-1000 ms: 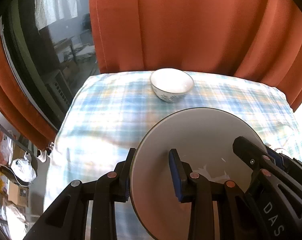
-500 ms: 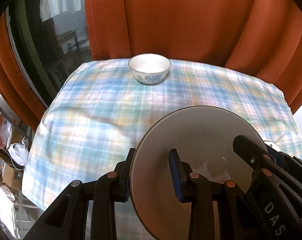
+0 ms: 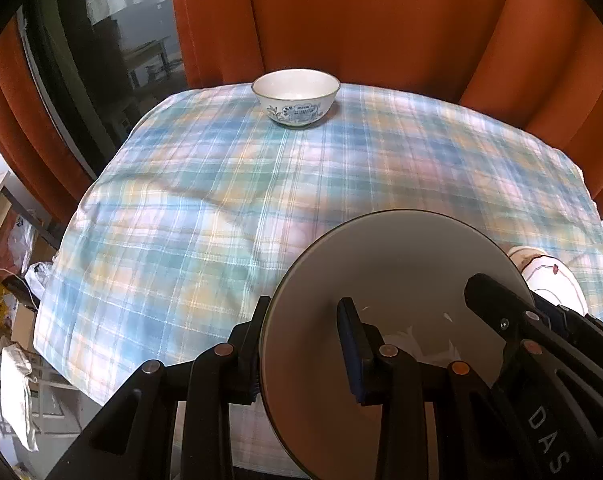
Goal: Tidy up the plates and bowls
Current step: 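Lower the second white bowl into the first bowl and open both grippers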
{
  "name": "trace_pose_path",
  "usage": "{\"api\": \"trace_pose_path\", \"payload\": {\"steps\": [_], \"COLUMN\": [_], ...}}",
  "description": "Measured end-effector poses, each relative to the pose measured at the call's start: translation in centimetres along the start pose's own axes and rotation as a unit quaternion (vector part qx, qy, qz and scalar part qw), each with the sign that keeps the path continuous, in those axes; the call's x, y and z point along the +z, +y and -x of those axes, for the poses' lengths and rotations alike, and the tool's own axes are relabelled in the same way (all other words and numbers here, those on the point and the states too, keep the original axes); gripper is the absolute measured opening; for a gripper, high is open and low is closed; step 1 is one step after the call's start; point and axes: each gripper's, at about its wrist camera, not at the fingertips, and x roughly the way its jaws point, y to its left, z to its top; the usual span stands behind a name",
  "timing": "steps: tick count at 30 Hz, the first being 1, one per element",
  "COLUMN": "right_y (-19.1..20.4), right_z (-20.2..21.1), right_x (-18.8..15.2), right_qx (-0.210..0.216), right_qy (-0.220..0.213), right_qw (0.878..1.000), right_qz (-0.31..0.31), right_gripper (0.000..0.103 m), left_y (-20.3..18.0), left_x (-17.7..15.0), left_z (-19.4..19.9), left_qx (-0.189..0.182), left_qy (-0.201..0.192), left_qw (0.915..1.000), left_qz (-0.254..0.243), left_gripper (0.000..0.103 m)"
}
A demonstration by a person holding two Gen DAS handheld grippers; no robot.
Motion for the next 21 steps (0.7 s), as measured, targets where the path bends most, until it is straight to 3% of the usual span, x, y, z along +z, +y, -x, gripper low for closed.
{"api": "trace_pose_path", "payload": {"steps": [14,21], "right_y": [-0.8,-0.4], "right_z": [-2.6,-3.8], "right_x": [0.0,0.2], "right_qx": [0.004,-0.006], "right_qy": [0.024,0.029], "right_qw": [1.000,0.999], "right_qz": [0.009,0.028], "right_gripper": [0.020,0.020], "left_y": [-0.6,-0.2], "left_x": [0.0,-0.1], "left_z": [-2.7,-3.9], "left_qx": [0.021,0.013], "left_qy": [0.032,0.048], "left_qw": [0.9992,0.9986], "left_qz": [0.010,0.020], "left_gripper": [0.032,0.032]}}
